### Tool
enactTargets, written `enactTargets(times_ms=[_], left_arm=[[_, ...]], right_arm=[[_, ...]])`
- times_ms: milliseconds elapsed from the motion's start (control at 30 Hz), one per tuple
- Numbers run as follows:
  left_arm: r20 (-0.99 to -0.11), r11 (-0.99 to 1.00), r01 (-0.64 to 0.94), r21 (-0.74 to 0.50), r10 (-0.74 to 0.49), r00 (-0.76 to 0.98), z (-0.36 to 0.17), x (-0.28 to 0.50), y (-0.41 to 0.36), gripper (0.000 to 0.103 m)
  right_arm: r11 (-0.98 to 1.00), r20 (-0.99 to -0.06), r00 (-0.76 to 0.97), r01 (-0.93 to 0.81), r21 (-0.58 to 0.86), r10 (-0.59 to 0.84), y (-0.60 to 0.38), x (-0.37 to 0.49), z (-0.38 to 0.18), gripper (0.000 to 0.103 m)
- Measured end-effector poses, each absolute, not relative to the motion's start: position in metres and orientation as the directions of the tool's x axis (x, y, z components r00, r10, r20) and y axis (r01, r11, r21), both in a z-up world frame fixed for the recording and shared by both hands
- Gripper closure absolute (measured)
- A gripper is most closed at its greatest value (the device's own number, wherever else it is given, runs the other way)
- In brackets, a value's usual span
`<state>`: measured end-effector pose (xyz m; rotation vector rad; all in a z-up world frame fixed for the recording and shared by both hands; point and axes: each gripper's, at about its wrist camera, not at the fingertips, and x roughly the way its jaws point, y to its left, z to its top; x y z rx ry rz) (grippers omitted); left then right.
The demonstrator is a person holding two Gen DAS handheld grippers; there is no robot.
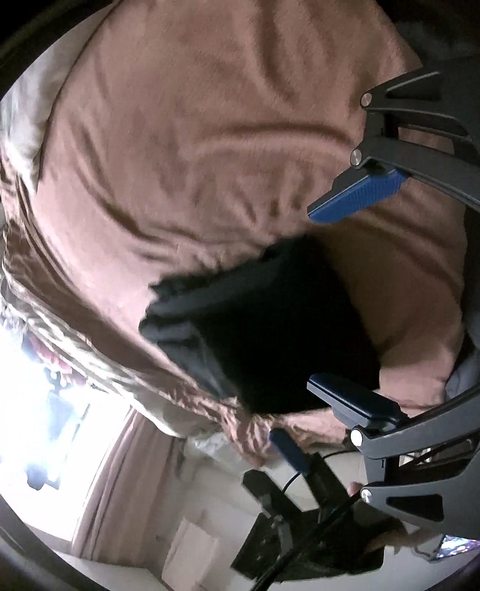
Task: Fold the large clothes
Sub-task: 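Lift the folded shirt with both grippers, set it on the bed, open, then close both grippers on the end of the folded black shirt bundle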
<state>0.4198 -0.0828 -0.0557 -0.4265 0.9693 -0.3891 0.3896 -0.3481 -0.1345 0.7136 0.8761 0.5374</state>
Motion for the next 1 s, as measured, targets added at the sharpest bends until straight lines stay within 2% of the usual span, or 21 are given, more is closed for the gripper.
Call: enactTargets(times_ms=[233, 433, 467, 500, 533, 600, 833, 900, 933, 1000], left_arm=[[-0.711, 0.873, 0.017, -0.487, -0.407, 0.573, -0.052, 0.400, -0.022, 0.033], [-0.740, 0.865, -0.120, -0.488, -0.337, 0.582, -0.072, 0.378, 0.035, 0.033], [-0.749, 0.863, -0.139, -0.486, -0.329, 0.575, -0.077, 0.376, 0.042, 0.033], [-0.757, 0.862, -0.153, -0.484, -0.324, 0.567, -0.081, 0.375, 0.048, 0.033], [-0.769, 0.861, -0.170, -0.479, -0.319, 0.554, -0.088, 0.375, 0.054, 0.033], [-0.781, 0.853, -0.204, -0.481, -0.311, 0.542, -0.101, 0.375, 0.062, 0.033], [-0.811, 0.842, -0.223, -0.491, -0.349, 0.469, -0.143, 0.382, 0.054, 0.033], [-0.822, 0.850, -0.211, -0.483, -0.357, 0.444, -0.155, 0.388, 0.043, 0.038], [-0.825, 0.849, -0.210, -0.486, -0.365, 0.432, -0.161, 0.389, 0.040, 0.047], [-0.832, 0.854, -0.214, -0.474, -0.354, 0.427, -0.168, 0.391, 0.036, 0.048]], right_arm=[[0.601, -0.429, 0.531, -0.200, 0.774, 0.731, -0.313, 0.423, -0.124, 0.020], [0.631, -0.468, 0.520, -0.191, 0.752, 0.715, -0.280, 0.454, -0.130, 0.021], [0.652, -0.486, 0.523, -0.190, 0.734, 0.700, -0.275, 0.459, -0.133, 0.036], [0.672, -0.504, 0.527, -0.189, 0.716, 0.684, -0.274, 0.458, -0.130, 0.073], [0.684, -0.518, 0.526, -0.179, 0.708, 0.674, -0.274, 0.460, -0.131, 0.082], [0.684, -0.521, 0.535, -0.156, 0.713, 0.665, -0.279, 0.461, -0.134, 0.090], [0.712, -0.552, 0.565, -0.093, 0.696, 0.613, -0.306, 0.446, -0.154, 0.096], [0.720, -0.565, 0.561, -0.081, 0.689, 0.605, -0.311, 0.441, -0.158, 0.096], [0.727, -0.578, 0.553, -0.077, 0.682, 0.600, -0.312, 0.438, -0.161, 0.096], [0.736, -0.592, 0.542, -0.075, 0.673, 0.596, -0.314, 0.433, -0.165, 0.096]])
